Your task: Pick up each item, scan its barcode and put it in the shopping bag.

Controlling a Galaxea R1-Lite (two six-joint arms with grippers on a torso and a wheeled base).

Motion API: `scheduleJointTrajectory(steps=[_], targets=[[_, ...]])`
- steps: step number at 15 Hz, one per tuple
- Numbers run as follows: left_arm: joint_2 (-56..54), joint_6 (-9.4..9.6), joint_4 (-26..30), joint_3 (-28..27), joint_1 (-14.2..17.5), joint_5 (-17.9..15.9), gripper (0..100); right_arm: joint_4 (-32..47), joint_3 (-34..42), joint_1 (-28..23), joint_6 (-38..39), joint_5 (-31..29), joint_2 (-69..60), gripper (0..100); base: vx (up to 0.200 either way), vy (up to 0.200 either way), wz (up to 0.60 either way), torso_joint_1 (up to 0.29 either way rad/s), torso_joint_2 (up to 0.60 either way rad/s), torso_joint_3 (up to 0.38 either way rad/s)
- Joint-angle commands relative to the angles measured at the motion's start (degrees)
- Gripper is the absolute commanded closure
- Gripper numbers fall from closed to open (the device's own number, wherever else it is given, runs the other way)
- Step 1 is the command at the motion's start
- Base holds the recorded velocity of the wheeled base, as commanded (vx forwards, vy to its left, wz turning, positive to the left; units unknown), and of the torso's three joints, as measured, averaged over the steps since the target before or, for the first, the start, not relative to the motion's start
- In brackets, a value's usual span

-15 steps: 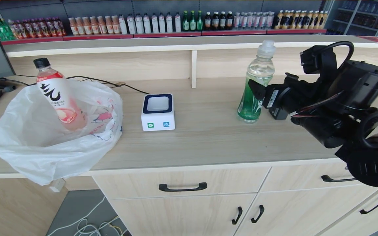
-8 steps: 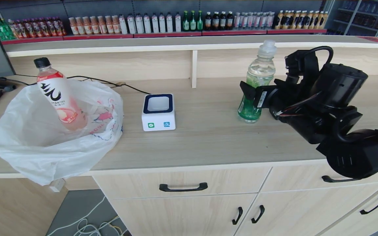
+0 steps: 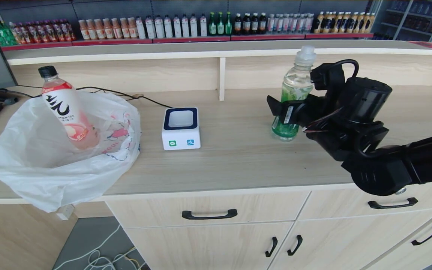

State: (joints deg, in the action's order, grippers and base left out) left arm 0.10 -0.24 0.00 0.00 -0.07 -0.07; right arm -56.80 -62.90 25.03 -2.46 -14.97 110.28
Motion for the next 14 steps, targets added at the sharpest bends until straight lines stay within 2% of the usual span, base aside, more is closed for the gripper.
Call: scheduleJointTrajectory(steps=[1,4,10,13,14], targets=[[0.0,-0.02,0.0,0.0,0.0,0.0,0,0.0,-1.3,0.0,-0.1,-0.1,1.3,0,0.0,0.0,0.0,0.0,0.0,0.0],[0.0,-0.02,0.0,0.0,0.0,0.0,0,0.0,-2.2,-0.3,0.1,-0.1,2.1,0,0.0,0.0,0.0,0.0,0.0,0.0],[0.0,-0.02,0.0,0.0,0.0,0.0,0,0.0,-9.5,-0.3,0.6,-0.4,5.5,0,0.0,0.0,0.0,0.0,0.0,0.0],[0.0,-0.02,0.0,0.0,0.0,0.0,0,-0.1,-9.9,-0.4,0.6,-0.4,5.7,0,0.0,0.0,0.0,0.0,0.0,0.0],[0.0,-0.02,0.0,0.0,0.0,0.0,0,-0.2,-9.9,-0.8,0.6,-0.4,5.7,100,0.0,0.0,0.0,0.0,0.0,0.0]])
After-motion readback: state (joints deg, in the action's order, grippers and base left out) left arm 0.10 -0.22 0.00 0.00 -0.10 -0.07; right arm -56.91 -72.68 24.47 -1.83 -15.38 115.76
